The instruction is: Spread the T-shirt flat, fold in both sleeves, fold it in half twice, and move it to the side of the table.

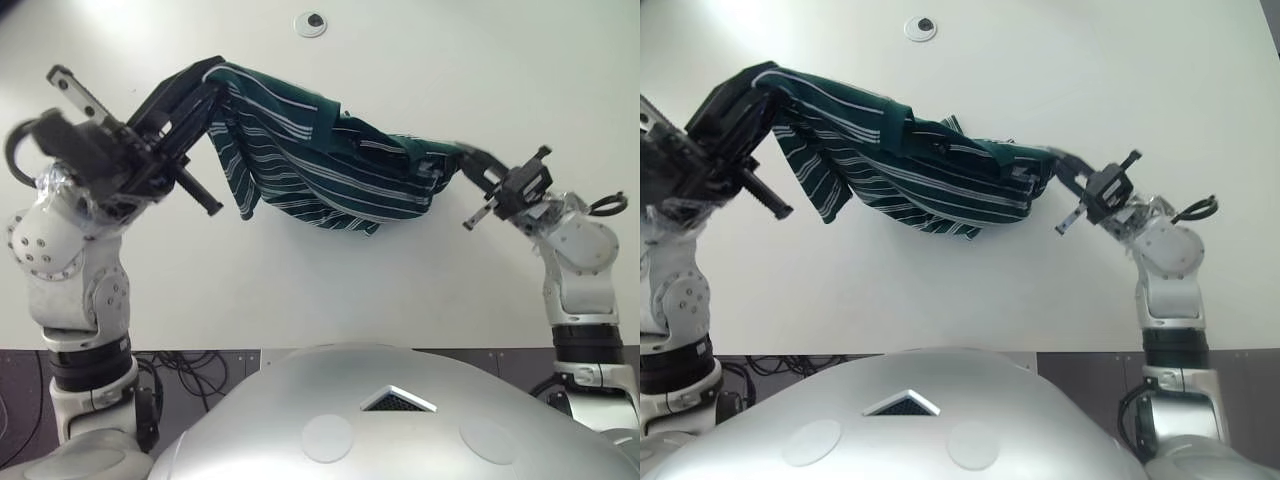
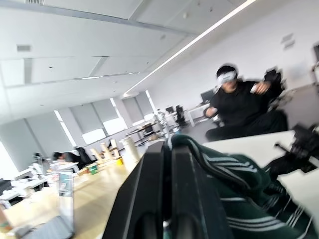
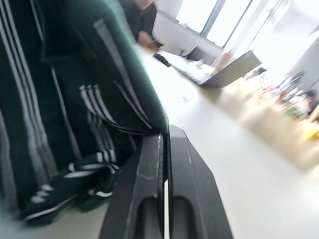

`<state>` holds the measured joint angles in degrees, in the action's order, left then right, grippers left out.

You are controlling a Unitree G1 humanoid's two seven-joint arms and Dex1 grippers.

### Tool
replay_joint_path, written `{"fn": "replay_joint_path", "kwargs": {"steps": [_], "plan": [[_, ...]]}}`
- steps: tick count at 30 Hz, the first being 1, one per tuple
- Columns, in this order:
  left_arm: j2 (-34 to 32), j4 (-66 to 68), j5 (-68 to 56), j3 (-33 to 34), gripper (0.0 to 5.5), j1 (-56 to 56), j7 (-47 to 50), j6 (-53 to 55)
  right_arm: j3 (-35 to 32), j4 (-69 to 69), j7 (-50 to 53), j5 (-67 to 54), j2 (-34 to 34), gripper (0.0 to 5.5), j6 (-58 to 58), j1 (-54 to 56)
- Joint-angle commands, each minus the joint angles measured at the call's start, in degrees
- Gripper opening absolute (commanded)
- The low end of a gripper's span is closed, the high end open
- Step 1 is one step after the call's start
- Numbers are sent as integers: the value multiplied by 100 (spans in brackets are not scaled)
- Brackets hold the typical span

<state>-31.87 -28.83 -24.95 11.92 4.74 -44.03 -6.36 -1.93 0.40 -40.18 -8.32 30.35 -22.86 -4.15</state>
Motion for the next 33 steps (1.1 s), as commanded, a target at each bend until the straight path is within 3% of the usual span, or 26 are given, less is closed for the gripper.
{"fn": "replay_joint_path", "kwargs": {"steps": [1, 5, 8, 16, 21, 28, 31, 33], "plan": [[-432, 806, 1063, -253, 0, -1062, 19, -366, -224, 253, 437, 551, 276, 3, -14, 1125], [-798, 2839, 2646, -824, 0, -3087, 260, -1280, -150, 1044, 897, 1187, 385, 3, 29, 2689], [-720, 4448, 3205, -1263, 0, -4512, 334, -1781, 7, 1912, 1098, 1575, 381, 3, -59, 3829], [-280, 7990, 3792, -1841, 0, -7548, 589, -2521, 568, 4779, 1963, 2749, 554, 3, -587, 6830], [-71, 9433, 3845, -1827, 0, -8747, 897, -2427, 863, 6006, 2716, 3258, 678, 3, -805, 8060], [-176, 9852, 3799, -1814, 0, -8569, 852, -2781, 959, 5911, 2823, 3225, 870, 3, -1607, 7812], [-270, 9367, 3000, -1604, 0, -7277, -672, -3247, 1124, 4638, 1468, 2308, 963, 3, -2282, 6331], [-475, 8176, 1971, -1543, 0, -5891, -2182, -2995, 1551, 3037, 176, 1024, 1374, 3, -2313, 4745]]}}
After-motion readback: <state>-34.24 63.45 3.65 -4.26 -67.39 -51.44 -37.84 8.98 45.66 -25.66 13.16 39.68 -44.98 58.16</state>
